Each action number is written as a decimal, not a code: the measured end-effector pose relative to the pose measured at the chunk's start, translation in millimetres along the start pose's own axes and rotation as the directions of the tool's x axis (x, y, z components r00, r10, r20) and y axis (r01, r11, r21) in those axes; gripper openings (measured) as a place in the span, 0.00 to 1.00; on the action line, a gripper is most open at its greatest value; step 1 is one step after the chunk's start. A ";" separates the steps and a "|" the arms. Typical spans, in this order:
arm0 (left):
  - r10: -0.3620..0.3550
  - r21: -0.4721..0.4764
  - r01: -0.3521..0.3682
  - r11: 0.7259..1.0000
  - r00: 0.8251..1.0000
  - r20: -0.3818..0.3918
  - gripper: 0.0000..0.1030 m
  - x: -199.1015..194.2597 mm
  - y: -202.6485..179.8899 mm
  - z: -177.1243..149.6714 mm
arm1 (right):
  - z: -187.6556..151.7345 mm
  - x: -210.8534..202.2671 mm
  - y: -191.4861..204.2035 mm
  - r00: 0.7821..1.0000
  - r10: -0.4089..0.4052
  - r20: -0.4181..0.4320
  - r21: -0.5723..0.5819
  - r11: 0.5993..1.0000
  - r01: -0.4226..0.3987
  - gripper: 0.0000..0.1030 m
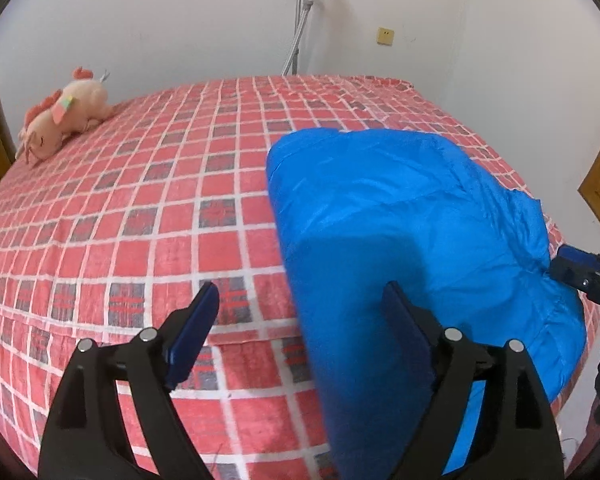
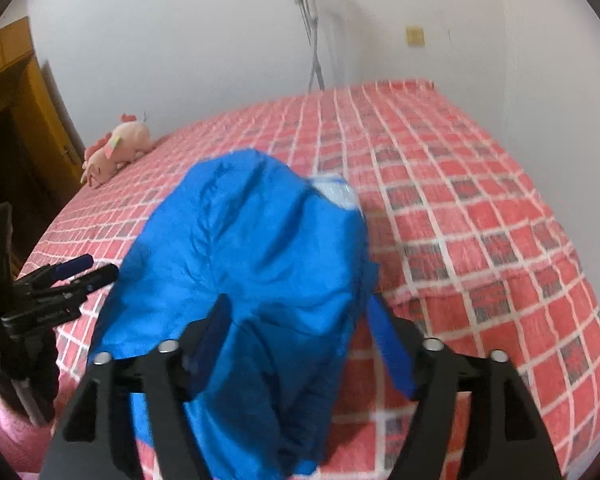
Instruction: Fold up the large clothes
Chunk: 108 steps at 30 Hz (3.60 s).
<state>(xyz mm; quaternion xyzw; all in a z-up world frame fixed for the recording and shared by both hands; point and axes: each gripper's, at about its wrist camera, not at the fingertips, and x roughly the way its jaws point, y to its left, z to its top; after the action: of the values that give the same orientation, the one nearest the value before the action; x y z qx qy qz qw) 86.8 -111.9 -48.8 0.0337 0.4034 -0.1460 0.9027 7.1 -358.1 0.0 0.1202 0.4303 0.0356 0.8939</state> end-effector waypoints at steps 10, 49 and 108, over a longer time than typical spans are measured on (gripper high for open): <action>-0.069 0.005 0.069 0.998 0.995 -0.066 0.88 10.9 -1.1 -0.9 | 2.9 27.9 -15.4 0.963 0.177 -0.205 0.110 0.981 -0.157 0.81; -0.429 -0.179 0.435 0.883 0.900 0.073 0.66 19.2 72.9 60.0 | 110.0 64.5 73.7 0.894 0.441 -0.084 -0.124 0.885 -0.449 0.45; 0.198 -0.148 -0.183 0.972 0.975 0.096 0.92 -2.7 103.7 19.4 | 79.9 106.9 132.4 0.981 0.171 -0.094 -0.243 0.952 -0.189 0.89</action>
<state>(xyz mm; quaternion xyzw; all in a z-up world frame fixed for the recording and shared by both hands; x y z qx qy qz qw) 129.1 -15.7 -39.7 0.0013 0.3572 -0.0318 0.9335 141.6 -226.7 -0.8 0.0437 0.4417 0.1753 0.8788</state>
